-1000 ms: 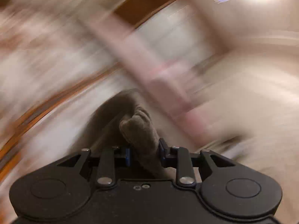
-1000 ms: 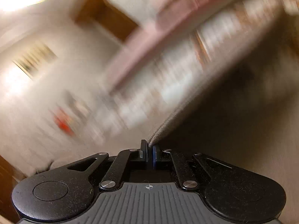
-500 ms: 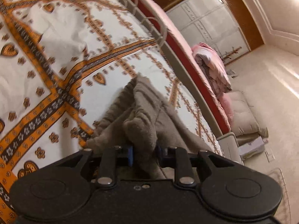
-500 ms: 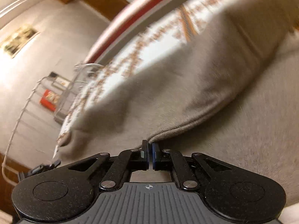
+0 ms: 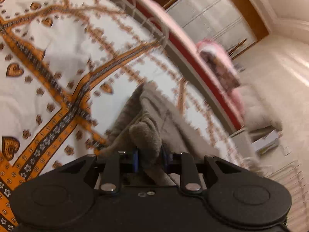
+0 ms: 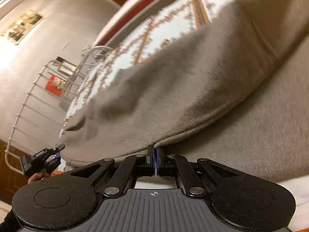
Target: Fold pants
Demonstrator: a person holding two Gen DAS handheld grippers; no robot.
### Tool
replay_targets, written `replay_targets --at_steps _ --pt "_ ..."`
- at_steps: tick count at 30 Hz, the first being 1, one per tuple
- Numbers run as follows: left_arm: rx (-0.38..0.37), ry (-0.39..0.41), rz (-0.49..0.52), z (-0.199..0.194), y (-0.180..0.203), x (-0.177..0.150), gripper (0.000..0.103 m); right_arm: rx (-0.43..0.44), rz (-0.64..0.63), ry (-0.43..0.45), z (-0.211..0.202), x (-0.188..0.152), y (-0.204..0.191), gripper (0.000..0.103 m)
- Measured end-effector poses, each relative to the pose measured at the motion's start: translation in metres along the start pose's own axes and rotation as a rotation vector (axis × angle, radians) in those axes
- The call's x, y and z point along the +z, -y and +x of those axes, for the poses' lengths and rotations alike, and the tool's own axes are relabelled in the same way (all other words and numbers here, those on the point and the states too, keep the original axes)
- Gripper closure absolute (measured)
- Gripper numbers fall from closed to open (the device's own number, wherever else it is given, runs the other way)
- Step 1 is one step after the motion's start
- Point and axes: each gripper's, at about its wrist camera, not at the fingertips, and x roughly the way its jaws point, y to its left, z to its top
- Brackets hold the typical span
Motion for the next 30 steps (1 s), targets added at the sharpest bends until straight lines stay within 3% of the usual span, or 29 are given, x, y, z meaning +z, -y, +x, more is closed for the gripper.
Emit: replay_targets --at_steps 2,4,6,8,12,13,15,18,20,22,23,24,28,30 --pt "0.05 -0.011 0.042 0.001 0.004 0.0 0.089 0.027 -0.03 0.011 -0.003 0.001 -0.007 0.101" --pt "0.107 -0.058 0.068 0.01 0.002 -0.004 0.089 0.003 -0.046 -0.034 0.006 -0.001 -0.006 0.101" --pt "0.108 -0.047 0.056 0.008 0.003 -0.005 0.089 -0.032 -0.013 -0.092 0.019 -0.008 0.004 0.102" --pt "0.123 -0.04 0.067 0.005 0.008 -0.005 0.087 -0.007 0.032 -0.068 0.017 -0.006 0.006 0.102" --pt "0.178 -0.01 0.087 -0.005 0.021 -0.008 0.071 0.003 0.03 -0.088 0.012 -0.002 0.003 0.101" --pt "0.218 0.008 0.092 -0.012 0.026 -0.01 0.056 0.005 0.031 -0.083 0.006 -0.002 0.004 0.101" --pt "0.304 0.067 0.113 -0.024 0.038 -0.012 0.047 0.004 0.025 -0.054 -0.011 0.0 0.004 0.101" --pt "0.243 0.122 0.149 -0.039 0.059 -0.015 0.046 -0.013 0.028 0.006 -0.045 0.012 0.007 0.101" --pt "0.216 0.106 0.18 -0.032 0.076 -0.019 0.046 -0.046 0.047 0.064 -0.065 0.022 0.02 0.1" --pt "0.201 0.083 0.198 -0.015 0.087 -0.024 0.044 -0.067 0.105 0.125 -0.076 0.033 0.035 0.079" --pt "0.2 0.069 0.196 -0.004 0.089 -0.026 0.044 -0.071 0.136 0.158 -0.081 0.039 0.043 0.049" --pt "0.206 0.057 0.188 0.006 0.087 -0.03 0.044 -0.086 0.164 0.199 -0.085 0.044 0.052 0.029" --pt "0.241 0.012 0.148 0.035 0.071 -0.037 0.043 -0.103 0.254 0.271 -0.088 0.065 0.084 0.032" --pt "0.222 0.021 0.125 0.033 0.068 -0.036 0.041 -0.129 0.275 0.304 -0.083 0.074 0.094 0.055"
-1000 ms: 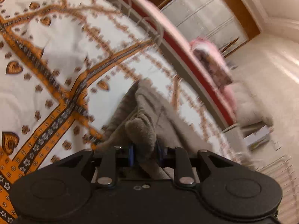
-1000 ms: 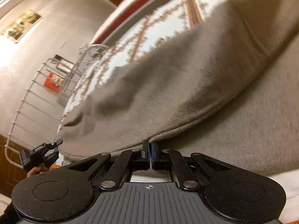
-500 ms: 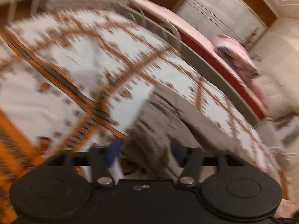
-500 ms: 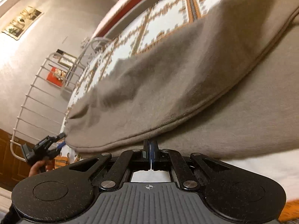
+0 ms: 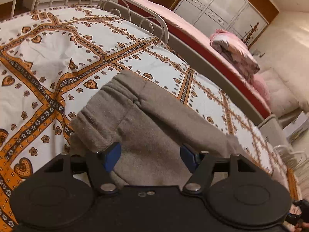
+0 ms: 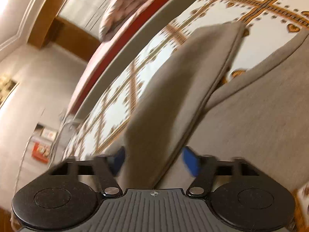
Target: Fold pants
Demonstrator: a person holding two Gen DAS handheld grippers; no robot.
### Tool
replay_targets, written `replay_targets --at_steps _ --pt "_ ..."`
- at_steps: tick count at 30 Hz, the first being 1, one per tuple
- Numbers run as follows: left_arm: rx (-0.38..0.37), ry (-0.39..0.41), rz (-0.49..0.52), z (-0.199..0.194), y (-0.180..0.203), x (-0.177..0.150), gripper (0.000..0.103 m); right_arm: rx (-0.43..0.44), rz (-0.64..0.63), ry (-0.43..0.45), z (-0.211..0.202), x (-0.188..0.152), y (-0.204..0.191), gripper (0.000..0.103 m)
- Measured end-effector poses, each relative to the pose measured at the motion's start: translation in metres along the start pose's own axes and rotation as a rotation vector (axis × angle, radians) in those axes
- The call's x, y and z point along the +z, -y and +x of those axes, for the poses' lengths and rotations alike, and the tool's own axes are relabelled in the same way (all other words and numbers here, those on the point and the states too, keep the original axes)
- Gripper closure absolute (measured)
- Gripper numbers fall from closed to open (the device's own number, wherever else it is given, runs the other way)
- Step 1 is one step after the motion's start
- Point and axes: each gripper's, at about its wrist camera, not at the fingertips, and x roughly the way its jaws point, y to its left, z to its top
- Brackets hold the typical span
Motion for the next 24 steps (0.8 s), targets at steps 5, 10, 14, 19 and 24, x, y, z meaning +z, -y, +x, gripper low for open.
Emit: replay_targets --at_steps 5,10,14,19,24 --pt "-0.068 0.004 -0.069 -0.001 -0.017 0.001 0.041 -0.078 0.062 0.025 0.03 0.022 0.019 0.061" --pt "-0.1 -0.005 -0.057 -0.002 -0.019 0.002 0.041 -0.055 0.099 0.026 0.03 0.044 0.041 0.069" --pt "-0.097 -0.005 -0.058 0.0 -0.019 0.003 0.041 -0.069 0.054 0.05 0.017 0.046 0.038 0.098" --pt "-0.1 -0.009 -0.04 -0.002 -0.018 0.002 0.041 0.009 -0.003 0.14 -0.056 0.031 0.008 0.098" --pt "-0.111 -0.014 -0.044 -0.001 -0.021 0.003 0.041 -0.162 0.165 -0.072 -0.049 -0.006 0.065 0.098"
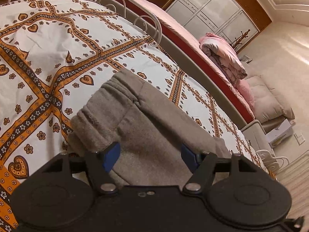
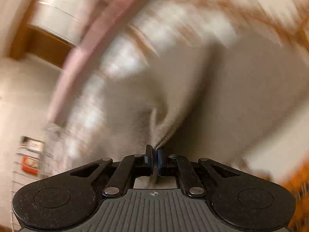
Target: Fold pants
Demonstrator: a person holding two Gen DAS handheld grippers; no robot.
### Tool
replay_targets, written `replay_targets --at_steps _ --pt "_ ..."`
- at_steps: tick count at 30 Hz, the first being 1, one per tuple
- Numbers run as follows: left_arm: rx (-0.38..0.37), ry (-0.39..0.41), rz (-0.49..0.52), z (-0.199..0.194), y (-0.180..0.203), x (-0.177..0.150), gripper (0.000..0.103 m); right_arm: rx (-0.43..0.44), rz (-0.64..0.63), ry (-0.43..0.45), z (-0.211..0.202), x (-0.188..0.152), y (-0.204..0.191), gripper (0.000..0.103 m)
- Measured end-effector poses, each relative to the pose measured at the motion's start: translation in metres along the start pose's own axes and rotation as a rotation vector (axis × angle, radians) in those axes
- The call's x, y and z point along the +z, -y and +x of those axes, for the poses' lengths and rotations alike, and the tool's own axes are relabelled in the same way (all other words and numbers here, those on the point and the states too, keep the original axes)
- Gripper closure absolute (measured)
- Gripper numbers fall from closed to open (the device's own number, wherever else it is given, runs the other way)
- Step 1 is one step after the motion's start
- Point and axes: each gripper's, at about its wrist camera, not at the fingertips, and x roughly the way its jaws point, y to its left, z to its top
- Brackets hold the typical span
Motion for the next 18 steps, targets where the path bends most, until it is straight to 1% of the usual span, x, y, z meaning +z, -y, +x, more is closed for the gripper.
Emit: replay_targets --at_steps 1,2,3,4,5,6,7,8,10,11,12,13,14,15,16,18 --pt "0.005 0.001 -0.002 0.001 0.001 0.0 0.041 0.01 0.028 0.007 0.002 0.005 0.008 0.098" --pt "0.01 0.003 -0.003 0.001 0.002 -0.001 0.041 0.055 0.041 0.036 -0.003 0.012 0.012 0.095" --pt "0.017 0.005 0.0 0.001 0.003 -0.001 0.041 0.093 0.05 0.072 -0.009 0.018 0.016 0.077" --pt "0.022 0.007 0.003 0.001 0.004 -0.001 0.041 0.1 0.053 0.122 -0.017 0.022 0.019 0.062" --pt "0.026 0.006 0.009 0.002 0.005 -0.002 0.041 0.089 0.048 0.171 -0.024 0.025 0.021 0.042" --pt "0.027 0.006 0.012 0.002 0.006 -0.001 0.04 0.077 0.04 0.22 -0.03 0.03 0.023 0.042" --pt "0.025 0.006 0.011 0.002 0.005 -0.001 0.04 0.078 0.033 0.24 -0.031 0.036 0.025 0.042" --pt "0.024 0.007 0.009 0.002 0.005 -0.001 0.04 0.075 0.021 0.248 -0.032 0.043 0.029 0.042" --pt "0.022 0.007 0.01 0.002 0.004 -0.001 0.04 0.069 0.038 0.259 -0.025 0.053 0.036 0.043" --pt "0.023 0.007 0.011 0.002 0.004 -0.002 0.04 0.074 0.04 0.254 -0.022 0.056 0.037 0.049" --pt "0.024 0.007 0.012 0.002 0.004 -0.002 0.04 0.056 0.031 0.248 -0.017 0.06 0.036 0.053" --pt "0.025 0.007 0.014 0.002 0.004 -0.002 0.04 0.035 0.012 0.24 -0.013 0.063 0.033 0.053" --pt "0.026 0.007 0.015 0.002 0.004 -0.002 0.04 0.016 -0.001 0.231 -0.006 0.066 0.032 0.058" --pt "0.027 0.008 0.018 0.002 0.005 -0.002 0.04 0.008 -0.007 0.228 0.004 0.071 0.033 0.068" --pt "0.028 0.008 0.021 0.002 0.005 -0.002 0.04 0.006 -0.016 0.224 0.009 0.076 0.032 0.072" --pt "0.028 0.005 0.034 0.002 0.006 -0.003 0.04 -0.019 -0.026 0.216 0.014 0.081 0.031 0.094"
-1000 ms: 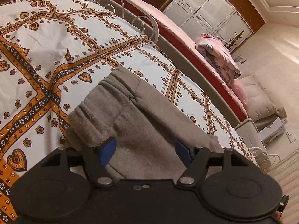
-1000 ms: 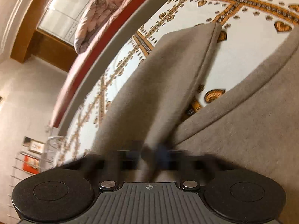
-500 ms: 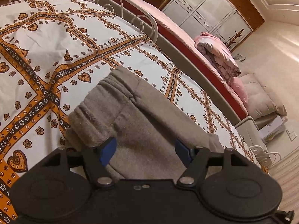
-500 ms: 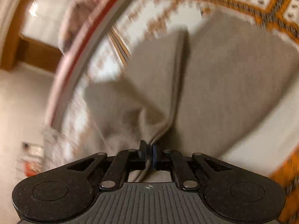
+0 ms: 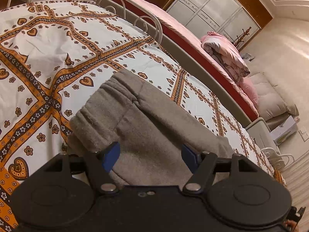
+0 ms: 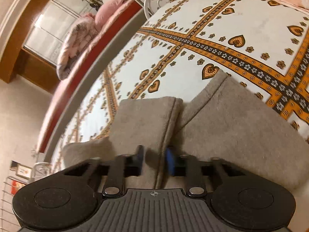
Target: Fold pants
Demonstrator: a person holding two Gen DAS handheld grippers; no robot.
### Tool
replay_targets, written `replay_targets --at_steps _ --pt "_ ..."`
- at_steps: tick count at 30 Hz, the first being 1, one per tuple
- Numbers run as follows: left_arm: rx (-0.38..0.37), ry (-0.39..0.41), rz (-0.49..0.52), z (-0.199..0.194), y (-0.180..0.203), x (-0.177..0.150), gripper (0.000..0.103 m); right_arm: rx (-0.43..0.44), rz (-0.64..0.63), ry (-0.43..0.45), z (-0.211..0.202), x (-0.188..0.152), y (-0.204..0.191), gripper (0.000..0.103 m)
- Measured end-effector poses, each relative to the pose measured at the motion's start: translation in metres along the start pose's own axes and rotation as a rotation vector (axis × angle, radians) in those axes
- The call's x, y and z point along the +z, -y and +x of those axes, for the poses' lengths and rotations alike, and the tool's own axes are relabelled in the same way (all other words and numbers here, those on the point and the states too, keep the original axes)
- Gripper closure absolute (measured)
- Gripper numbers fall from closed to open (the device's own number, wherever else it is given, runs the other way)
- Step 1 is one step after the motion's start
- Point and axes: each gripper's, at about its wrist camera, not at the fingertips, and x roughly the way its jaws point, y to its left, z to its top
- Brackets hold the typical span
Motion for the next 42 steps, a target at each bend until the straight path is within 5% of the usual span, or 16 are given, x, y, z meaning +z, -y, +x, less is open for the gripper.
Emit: replay_targets --at_steps 3,7,9,12,14,21,29,34,37,39,42 --pt "-0.008 -0.003 0.009 0.0 -0.001 0.0 0.04 0.018 -0.029 0.038 -0.009 0.003 -0.011 0.097" --pt "-0.019 -0.006 0.009 -0.002 -0.002 0.0 0.04 0.152 -0.081 0.183 -0.081 0.001 -0.037 0.098" --pt "-0.025 -0.009 0.015 -0.002 -0.003 0.0 0.04 0.092 -0.098 0.218 -0.112 -0.009 -0.028 0.098" --pt "-0.028 -0.012 0.009 -0.001 -0.004 0.001 0.04 -0.082 -0.013 0.073 -0.1 -0.015 0.021 0.097" --pt "-0.019 -0.01 0.0 -0.001 -0.003 0.001 0.04 -0.093 0.06 0.006 -0.087 -0.013 0.046 0.097" --pt "-0.001 -0.008 0.023 -0.002 0.001 0.0 0.04 -0.038 0.01 0.095 -0.105 -0.018 0.029 0.097" --pt "0.002 -0.013 0.04 -0.002 0.003 -0.001 0.04 -0.164 0.076 0.013 -0.099 -0.024 0.051 0.097" --pt "0.023 -0.012 0.077 -0.003 0.008 -0.001 0.04 -0.079 0.031 0.16 -0.131 -0.028 0.035 0.098" --pt "0.027 -0.017 0.096 -0.002 0.009 -0.001 0.04 -0.186 0.087 0.071 -0.116 -0.028 0.052 0.097" --pt "0.027 -0.016 0.094 -0.002 0.009 -0.001 0.04 -0.179 0.123 0.006 -0.108 -0.028 0.063 0.097" --pt "0.029 -0.009 0.098 -0.008 0.011 0.0 0.041 -0.139 0.103 0.088 -0.132 -0.031 0.049 0.092"
